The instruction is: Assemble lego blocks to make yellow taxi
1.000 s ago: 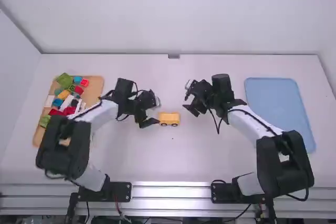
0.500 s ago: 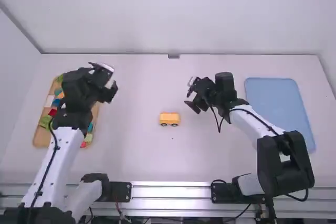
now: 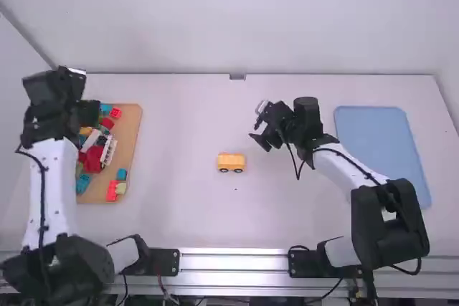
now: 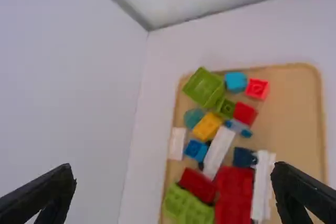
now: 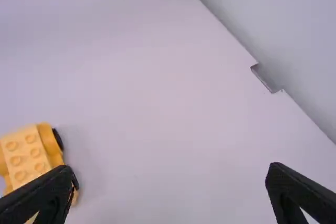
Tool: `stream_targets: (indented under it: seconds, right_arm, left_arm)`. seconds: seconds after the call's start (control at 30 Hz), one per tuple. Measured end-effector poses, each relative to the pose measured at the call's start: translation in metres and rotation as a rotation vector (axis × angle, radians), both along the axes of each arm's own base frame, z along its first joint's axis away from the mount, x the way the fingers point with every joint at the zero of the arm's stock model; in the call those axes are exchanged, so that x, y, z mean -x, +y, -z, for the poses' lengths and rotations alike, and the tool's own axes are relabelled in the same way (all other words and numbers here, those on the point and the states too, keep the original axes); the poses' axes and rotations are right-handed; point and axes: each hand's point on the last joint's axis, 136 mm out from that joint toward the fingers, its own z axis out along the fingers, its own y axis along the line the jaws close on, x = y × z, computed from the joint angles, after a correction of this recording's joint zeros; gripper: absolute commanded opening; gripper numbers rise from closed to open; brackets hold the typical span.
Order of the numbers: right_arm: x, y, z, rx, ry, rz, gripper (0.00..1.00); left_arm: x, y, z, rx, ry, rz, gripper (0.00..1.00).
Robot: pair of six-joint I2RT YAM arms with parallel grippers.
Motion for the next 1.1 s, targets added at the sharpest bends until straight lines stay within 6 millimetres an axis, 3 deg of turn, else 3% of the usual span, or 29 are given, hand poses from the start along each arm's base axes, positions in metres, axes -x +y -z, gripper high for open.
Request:
stream_targets:
  seconds: [0.13, 0.33, 0.6, 0.8, 0.9, 0.97, 1.1]
  right_arm:
    - [0.001, 0.002, 0.000, -0.002, 0.003, -0.002, 0.98]
    - [0.000, 0.001, -0.001, -0.008, 0.001, 0.003, 0.98]
    - [-0.003, -0.002, -0.003, -0.023, 0.007, 0.023, 0.98]
    - [-0.003, -0.003, -0.003, -0.027, 0.013, 0.028, 0.98]
    - [-0.003, -0.003, -0.003, -0.032, 0.019, 0.033, 0.98]
    - [-0.003, -0.003, -0.003, -0.036, 0.025, 0.037, 0.98]
    - [-0.002, -0.001, -0.002, -0.039, 0.030, 0.035, 0.98]
  left_arm:
    - [-0.008, 0.020, -0.001, 0.061, 0.070, -0.003, 0.99]
    - [-0.040, 0.044, -0.003, 0.146, 0.186, 0.022, 0.99]
    - [-0.054, 0.054, 0.009, 0.152, 0.333, 0.088, 0.99]
    - [-0.052, 0.064, 0.052, 0.174, 0.495, 0.144, 1.00]
    - [-0.044, 0.071, 0.083, 0.208, 0.593, 0.179, 0.92]
    - [-0.042, 0.080, 0.102, 0.225, 0.635, 0.191, 0.81]
    - [-0.035, 0.094, 0.135, 0.277, 0.686, 0.218, 0.80]
